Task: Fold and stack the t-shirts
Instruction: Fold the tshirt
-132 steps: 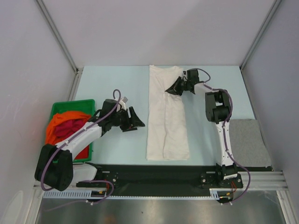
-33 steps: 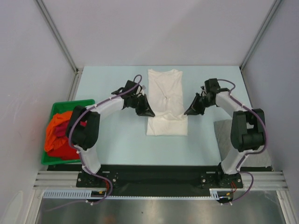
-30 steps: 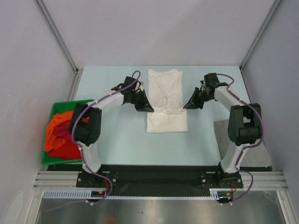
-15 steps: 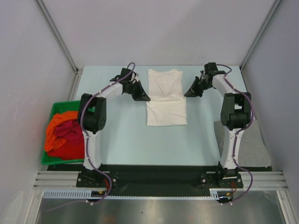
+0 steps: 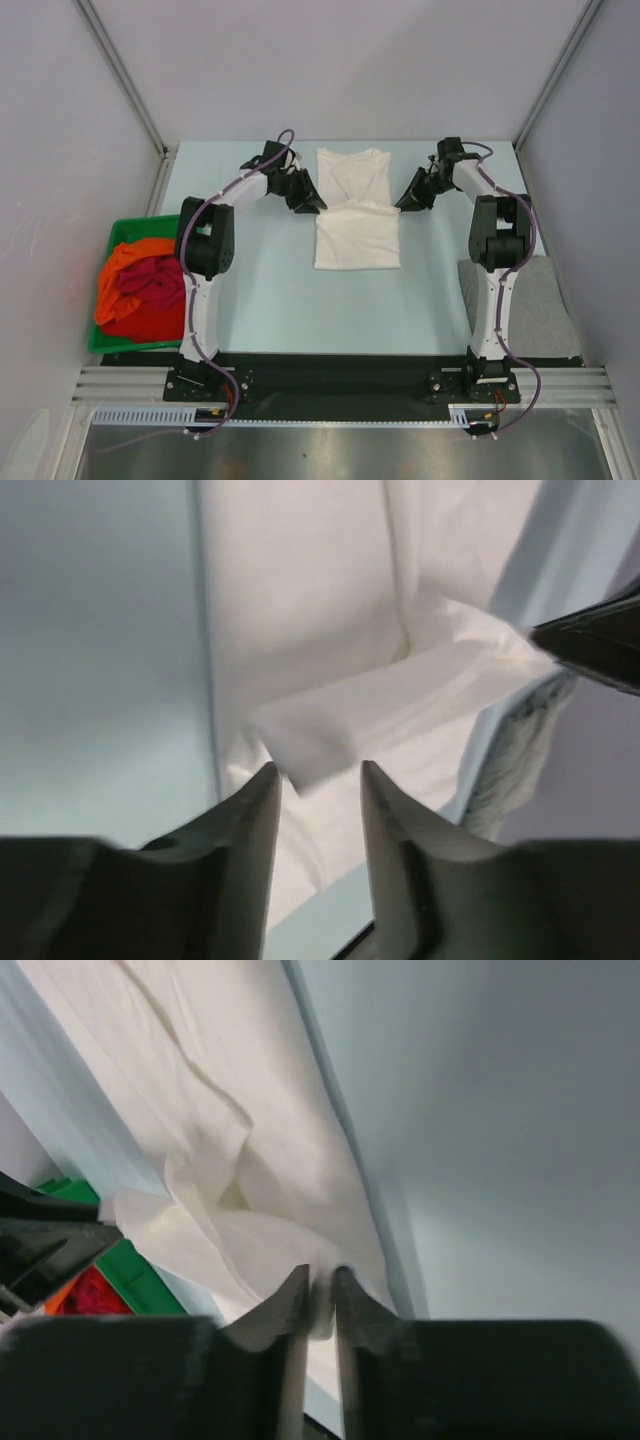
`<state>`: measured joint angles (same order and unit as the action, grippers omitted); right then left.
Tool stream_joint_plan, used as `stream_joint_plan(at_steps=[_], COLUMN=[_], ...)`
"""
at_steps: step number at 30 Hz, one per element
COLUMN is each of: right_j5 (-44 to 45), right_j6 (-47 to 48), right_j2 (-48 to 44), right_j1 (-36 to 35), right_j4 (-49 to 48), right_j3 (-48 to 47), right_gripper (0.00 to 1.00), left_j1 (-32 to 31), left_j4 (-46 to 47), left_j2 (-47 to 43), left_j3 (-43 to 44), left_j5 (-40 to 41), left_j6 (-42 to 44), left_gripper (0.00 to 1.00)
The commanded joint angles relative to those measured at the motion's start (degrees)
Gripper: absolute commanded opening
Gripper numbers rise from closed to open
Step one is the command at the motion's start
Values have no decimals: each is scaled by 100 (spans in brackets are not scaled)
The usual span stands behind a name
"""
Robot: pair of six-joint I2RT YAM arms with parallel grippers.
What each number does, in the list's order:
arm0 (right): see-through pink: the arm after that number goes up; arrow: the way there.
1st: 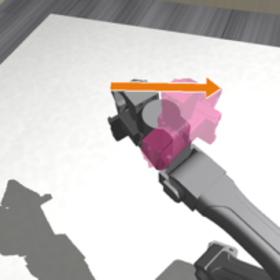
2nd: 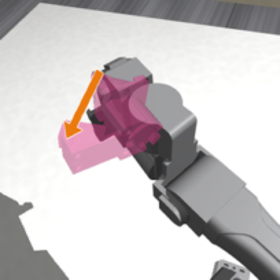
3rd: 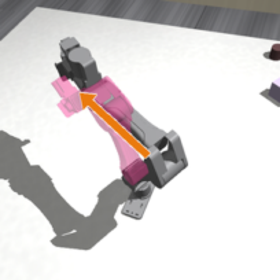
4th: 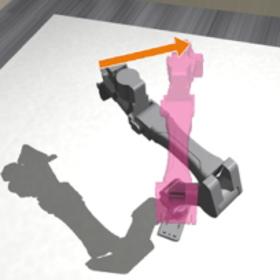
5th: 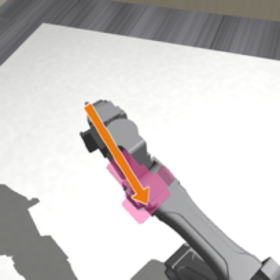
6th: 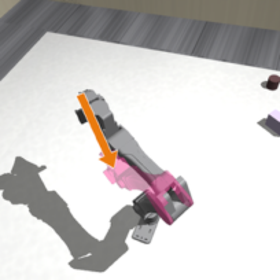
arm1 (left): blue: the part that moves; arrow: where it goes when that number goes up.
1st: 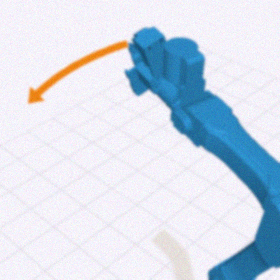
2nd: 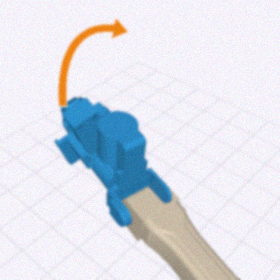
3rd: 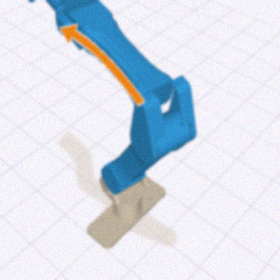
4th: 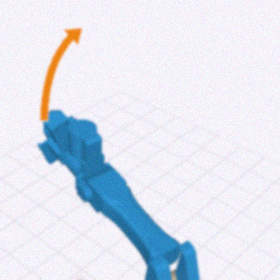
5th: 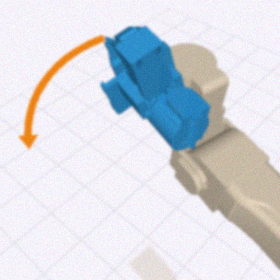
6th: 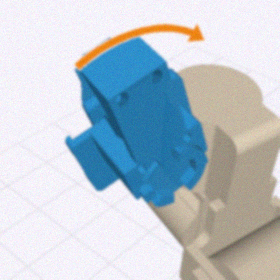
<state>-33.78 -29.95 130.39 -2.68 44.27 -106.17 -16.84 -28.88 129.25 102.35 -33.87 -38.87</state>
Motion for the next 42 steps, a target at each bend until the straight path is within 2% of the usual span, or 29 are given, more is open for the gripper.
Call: stream_joint_plan(at_steps=[1,2,3,5,6,8,12,15,16,18,19,22,23,26,30,36,38,42], right_j5=[301,519,591,889,969,1049,1014,874,560,347,259,450,521,662,732,592,627,557], right_j6=[393,481,543,770,824,886,764,422,281,52,77,523,656,1017,1194,1325,1352,1440], right_j2=[223,276,329,233,33,-249,-1022,-1410,-1411,-1297,-1279,-1550,-1778,-2130,-2745,-3010,-3028,-2967], right_j1=[144,171,206,224,215,137,-303,-637,-664,-699,-699,-708,-717,-647,-637,-646,-655,-638], right_j4=[63,186,466,722,767,785,129,-769,-945,-1008,-965,-666,-526,-358,-472,-692,-727,-885], right_j3=[-649,-825,-1140,-1362,-1336,-1161,-152,701,964,1019,1037,1291,1562,2098,3126,3761,3911,4104], right_gripper=[27,35,40,52,54,55,55,51,50,49,49,54,59,63,64,67,63,57], left_j1=[49,49,49,49,41,6,-179,-451,-521,-566,-592,-671,-671,-663,-671,-663,-663,-671], left_j4=[-730,-959,-1161,-1129,-1067,-822,30,497,576,691,691,639,612,516,507,735,718,867], left_j2=[39,-100,-258,-827,-988,-1261,-1709,-1527,-1439,-1298,-1323,-1760,-1867,-2280,-2571,-2529,-2431,-2378], left_j3=[592,742,726,438,305,-107,-1004,-1287,-1305,-1305,-1322,-1673,-1918,-2462,-3105,-3599,-3625,-3748], left_j5=[791,1168,1703,2041,2085,1920,962,566,426,179,196,687,836,917,794,522,504,443], left_j6=[598,765,906,1223,1363,1409,1076,822,715,496,503,757,845,1074,1171,1189,1180,1154], left_gripper=[45,54,57,62,62,59,48,46,44,41,41,55,60,63,64,60,54,52])
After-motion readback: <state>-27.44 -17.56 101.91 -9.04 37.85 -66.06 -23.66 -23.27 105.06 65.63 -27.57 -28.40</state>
